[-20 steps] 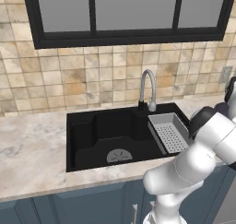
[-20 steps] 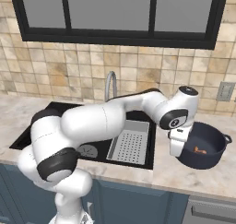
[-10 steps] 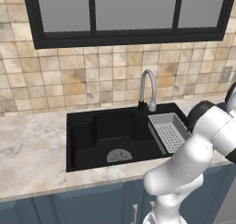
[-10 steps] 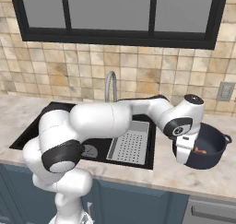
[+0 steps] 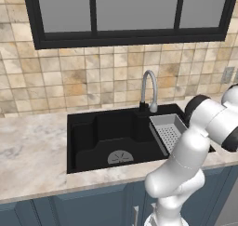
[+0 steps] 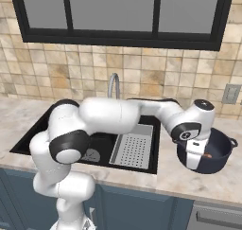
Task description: Dump the mushroom from the pot into the sink. Then turn on the water and wash the mushroom. Then turn off the water and put the mushroom back in the pot.
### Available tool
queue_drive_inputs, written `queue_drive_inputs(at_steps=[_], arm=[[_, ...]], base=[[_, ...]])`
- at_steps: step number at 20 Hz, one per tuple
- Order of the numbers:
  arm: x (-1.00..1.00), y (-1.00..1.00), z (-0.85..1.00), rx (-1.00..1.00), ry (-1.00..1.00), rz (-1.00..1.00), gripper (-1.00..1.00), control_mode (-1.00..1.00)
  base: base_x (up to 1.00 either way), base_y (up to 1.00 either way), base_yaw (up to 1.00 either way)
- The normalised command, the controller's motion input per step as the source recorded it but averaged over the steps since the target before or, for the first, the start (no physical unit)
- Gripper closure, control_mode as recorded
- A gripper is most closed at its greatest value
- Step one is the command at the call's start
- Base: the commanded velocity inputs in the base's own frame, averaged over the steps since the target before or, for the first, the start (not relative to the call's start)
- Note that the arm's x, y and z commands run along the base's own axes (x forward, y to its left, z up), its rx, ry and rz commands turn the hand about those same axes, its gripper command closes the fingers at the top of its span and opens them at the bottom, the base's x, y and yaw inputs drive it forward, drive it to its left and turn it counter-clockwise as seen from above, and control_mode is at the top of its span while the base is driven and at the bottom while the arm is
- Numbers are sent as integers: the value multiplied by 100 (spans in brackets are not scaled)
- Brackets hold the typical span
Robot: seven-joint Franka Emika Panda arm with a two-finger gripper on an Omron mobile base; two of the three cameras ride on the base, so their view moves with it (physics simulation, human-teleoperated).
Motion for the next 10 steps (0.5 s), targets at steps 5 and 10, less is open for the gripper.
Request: queue_drive_inputs(at_steps=[5, 10], arm=[[15, -9, -6, 0, 0, 0, -100, -100], [15, -9, -4, 0, 0, 0, -100, -100]], base=[[0, 0, 0], [0, 0, 0]])
